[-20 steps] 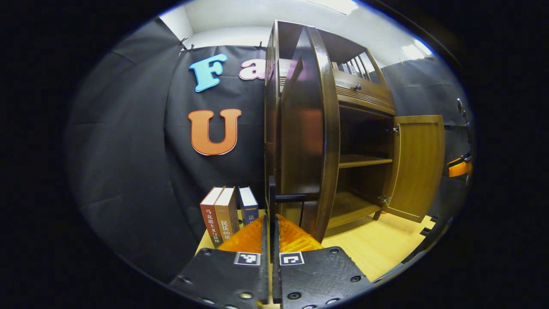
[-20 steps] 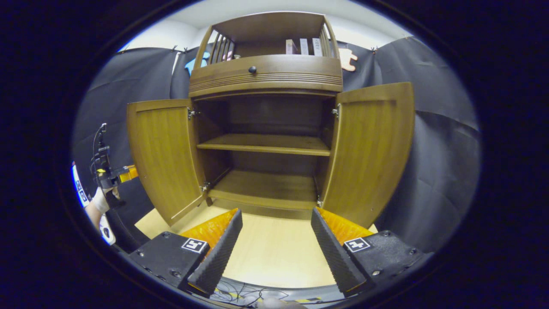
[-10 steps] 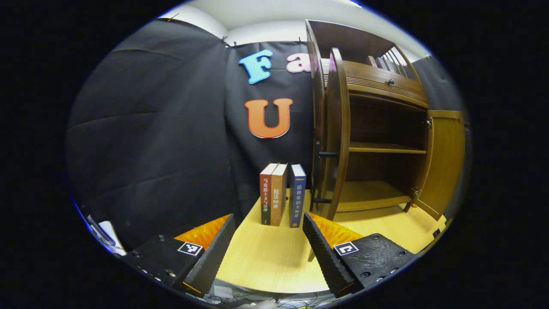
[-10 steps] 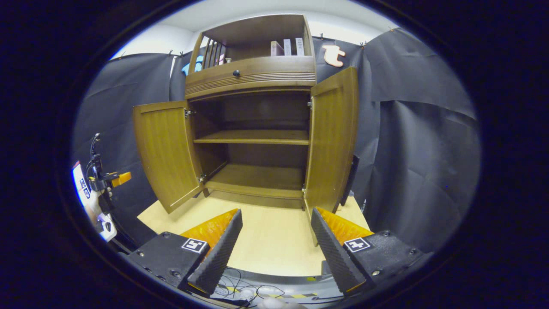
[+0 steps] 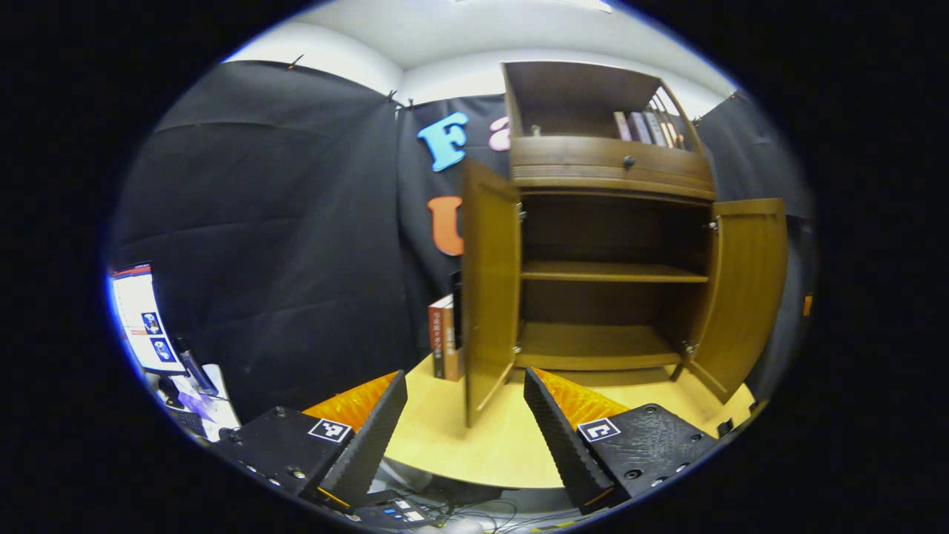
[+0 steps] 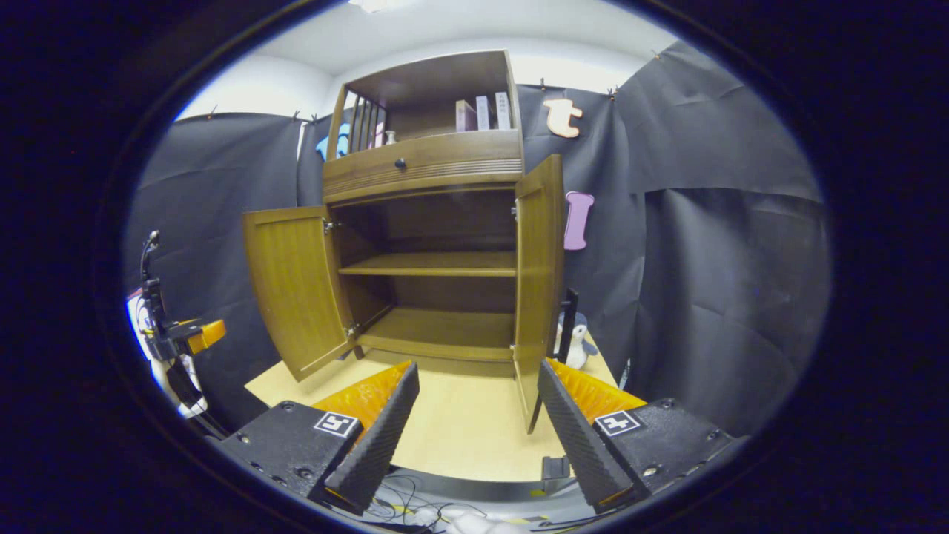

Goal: Open the right door of the double-door shoe cabinet with the right hand, and open the left door with the left hand.

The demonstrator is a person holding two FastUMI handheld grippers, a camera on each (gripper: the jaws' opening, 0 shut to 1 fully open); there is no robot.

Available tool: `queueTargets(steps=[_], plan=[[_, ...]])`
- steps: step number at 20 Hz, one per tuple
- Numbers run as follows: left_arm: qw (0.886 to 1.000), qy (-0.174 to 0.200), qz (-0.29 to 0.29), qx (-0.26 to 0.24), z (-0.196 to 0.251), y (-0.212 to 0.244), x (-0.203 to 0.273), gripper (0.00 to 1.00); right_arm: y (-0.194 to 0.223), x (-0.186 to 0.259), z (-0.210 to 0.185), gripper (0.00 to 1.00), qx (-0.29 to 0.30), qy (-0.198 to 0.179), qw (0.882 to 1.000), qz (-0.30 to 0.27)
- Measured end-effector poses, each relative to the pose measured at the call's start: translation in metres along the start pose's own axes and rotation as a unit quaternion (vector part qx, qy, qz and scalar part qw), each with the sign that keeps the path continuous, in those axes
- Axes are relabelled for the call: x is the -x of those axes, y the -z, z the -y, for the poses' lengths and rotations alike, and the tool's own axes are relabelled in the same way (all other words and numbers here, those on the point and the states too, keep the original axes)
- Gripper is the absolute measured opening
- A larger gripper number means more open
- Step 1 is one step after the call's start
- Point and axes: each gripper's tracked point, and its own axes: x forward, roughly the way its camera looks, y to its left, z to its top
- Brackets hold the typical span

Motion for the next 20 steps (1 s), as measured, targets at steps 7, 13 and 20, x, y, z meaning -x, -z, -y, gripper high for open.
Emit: queueTargets(steps=[7, 13, 20], plan=[[0.997, 0.064, 0.035, -0.008, 0.111, -0.045, 0.023, 0.95, -0.022, 0.021, 0.013, 1.0, -0.025, 0.017, 0.999, 0.038], [0.994, 0.096, 0.036, -0.021, 0.148, -0.058, 0.04, 0.96, -0.028, 0.03, 0.014, 0.99, -0.027, 0.035, 0.998, 0.053], [0.994, 0.094, 0.045, -0.024, 0.14, -0.067, 0.045, 0.96, -0.031, 0.033, 0.004, 1.0, -0.022, 0.028, 0.998, 0.056]])
